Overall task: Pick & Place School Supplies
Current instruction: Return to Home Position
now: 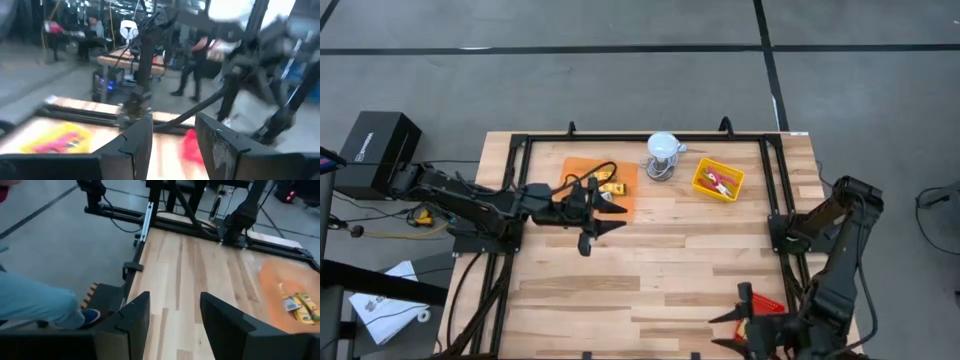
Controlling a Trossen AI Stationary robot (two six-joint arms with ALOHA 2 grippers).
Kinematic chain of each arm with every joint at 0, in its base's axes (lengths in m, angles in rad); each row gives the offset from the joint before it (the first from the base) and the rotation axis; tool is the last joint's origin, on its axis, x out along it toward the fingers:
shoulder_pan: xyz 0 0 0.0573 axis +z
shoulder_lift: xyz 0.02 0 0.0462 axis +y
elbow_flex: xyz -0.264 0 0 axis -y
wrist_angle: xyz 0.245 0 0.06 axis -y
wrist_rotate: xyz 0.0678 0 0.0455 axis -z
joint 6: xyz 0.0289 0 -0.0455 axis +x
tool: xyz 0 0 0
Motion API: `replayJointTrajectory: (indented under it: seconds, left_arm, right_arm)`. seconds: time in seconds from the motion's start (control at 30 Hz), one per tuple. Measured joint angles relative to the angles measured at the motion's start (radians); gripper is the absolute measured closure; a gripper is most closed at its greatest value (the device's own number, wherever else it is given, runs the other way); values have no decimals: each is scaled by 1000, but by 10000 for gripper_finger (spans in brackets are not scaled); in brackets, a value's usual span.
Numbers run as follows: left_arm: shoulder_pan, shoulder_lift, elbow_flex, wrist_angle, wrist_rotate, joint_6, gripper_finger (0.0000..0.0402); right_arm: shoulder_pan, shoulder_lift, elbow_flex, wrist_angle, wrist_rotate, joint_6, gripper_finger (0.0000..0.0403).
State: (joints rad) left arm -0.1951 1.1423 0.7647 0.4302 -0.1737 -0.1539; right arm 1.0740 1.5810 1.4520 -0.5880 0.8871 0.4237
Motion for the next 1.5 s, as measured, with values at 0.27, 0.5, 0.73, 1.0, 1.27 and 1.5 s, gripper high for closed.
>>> replayJointTrajectory:
  seconds: [0.27,0.5,0.73,1.0,1.27,1.5]
  left_arm:
    - [-5,-130,-1,-56,304,101,252]
    - [4,-386,-137,-100,294,123,237]
    - [4,-710,-443,-102,253,18,235]
    - [5,-969,-632,-134,193,56,238]
    - [5,-997,-720,-179,93,139,235]
    - [6,-982,-759,-217,38,142,236]
  right_arm:
    - [11,-8,-1,110,48,-188,233]
    - [109,-126,-174,349,80,-256,229]
    - [130,-370,-588,781,79,-418,232]
    - [-19,-710,-996,1033,-247,-517,228]
    - [-175,-952,-1220,1051,-521,-533,227]
    - [-379,-1098,-1328,943,-739,-519,226]
